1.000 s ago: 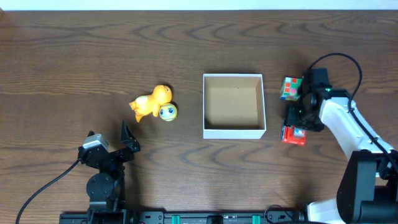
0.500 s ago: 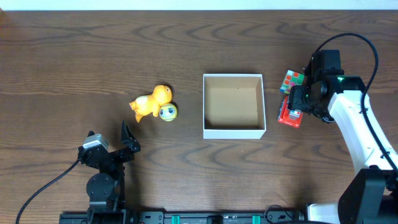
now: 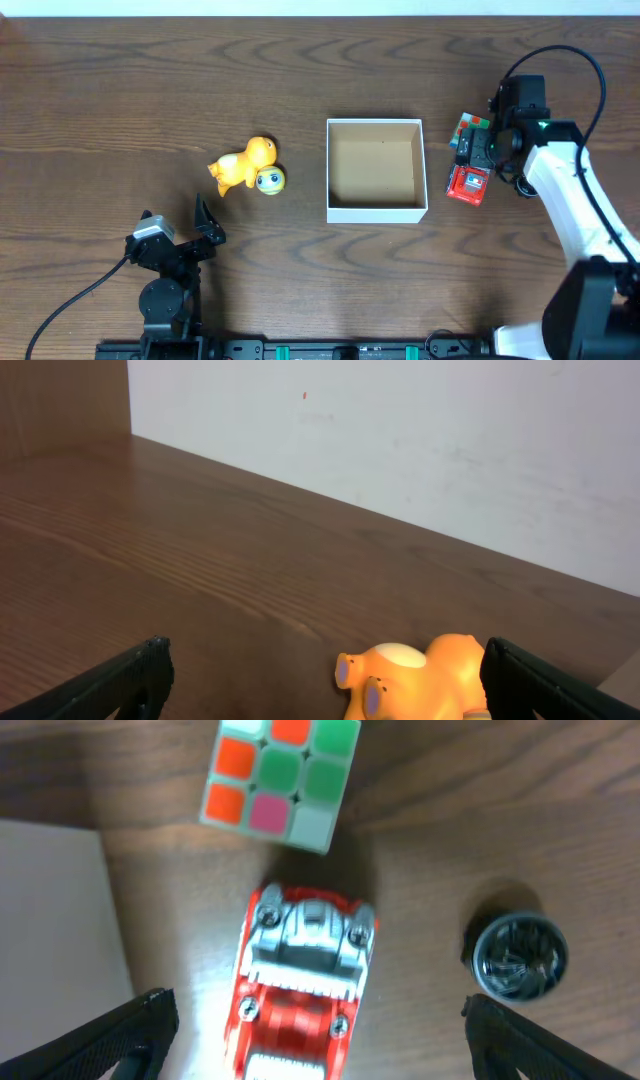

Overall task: Pack container
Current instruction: 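Lift the red car with right gripper and carry it into the box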

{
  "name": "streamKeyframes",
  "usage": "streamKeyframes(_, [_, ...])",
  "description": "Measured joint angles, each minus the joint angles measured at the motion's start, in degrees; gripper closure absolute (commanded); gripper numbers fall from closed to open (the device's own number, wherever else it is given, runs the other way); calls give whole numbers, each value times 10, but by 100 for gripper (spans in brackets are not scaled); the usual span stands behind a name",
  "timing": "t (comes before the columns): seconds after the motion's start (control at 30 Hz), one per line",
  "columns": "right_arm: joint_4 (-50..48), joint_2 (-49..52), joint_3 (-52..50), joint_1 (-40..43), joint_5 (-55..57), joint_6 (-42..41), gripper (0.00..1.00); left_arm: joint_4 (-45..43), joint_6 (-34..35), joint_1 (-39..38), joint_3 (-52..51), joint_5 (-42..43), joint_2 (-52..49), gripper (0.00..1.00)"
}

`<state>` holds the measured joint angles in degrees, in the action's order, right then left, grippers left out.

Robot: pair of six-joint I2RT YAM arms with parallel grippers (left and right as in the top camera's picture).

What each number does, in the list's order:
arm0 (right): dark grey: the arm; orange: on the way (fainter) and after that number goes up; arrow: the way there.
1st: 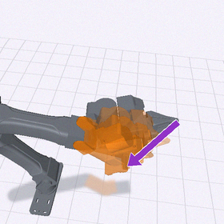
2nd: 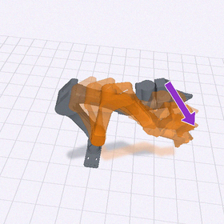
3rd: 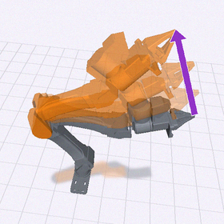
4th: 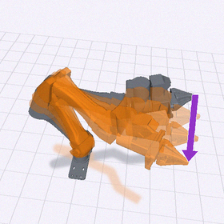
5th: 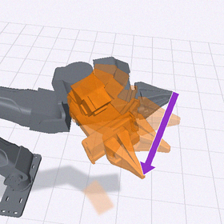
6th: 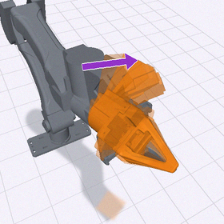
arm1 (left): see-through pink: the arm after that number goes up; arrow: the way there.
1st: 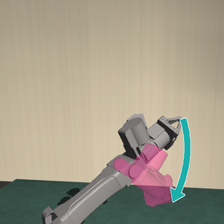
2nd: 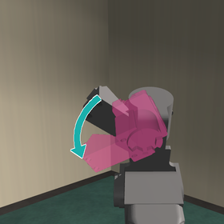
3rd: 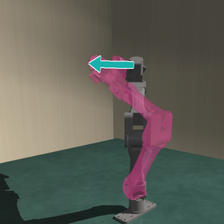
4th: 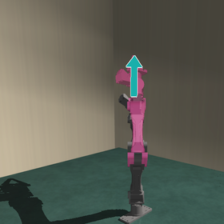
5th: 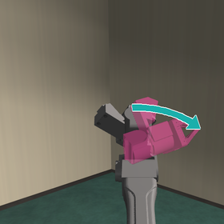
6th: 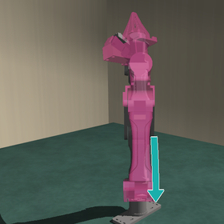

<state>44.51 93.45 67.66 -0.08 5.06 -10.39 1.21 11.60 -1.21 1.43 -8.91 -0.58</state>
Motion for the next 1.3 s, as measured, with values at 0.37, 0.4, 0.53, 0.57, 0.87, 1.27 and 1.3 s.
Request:
streamKeyframes(0.37, [-26,127,-5,5,-15,-18,7,0,0,0,0,0,0,2])
streamKeyframes(0.4, [-26,130,-7,5,-17,-23,11,0,0,0,0,0,0,2])
streamKeyframes(0.53, [-26,130,-7,5,-21,-29,43,0,0,0,0,0,0,2])
streamKeyframes(0.57, [-28,130,-6,5,-20,-32,47,0,0,0,0,0,0,2])
streamKeyframes(0.87, [-14,129,0,6,-29,-42,58,0,0,0,0,0,0,2])
streamKeyframes(1.27, [53,30,116,-21,-56,-54,55,0,0,0,0,0,0,2])
streamKeyframes(1.3, [49,14,123,-30,-60,-58,55,0,0,0,0,0,0,2])
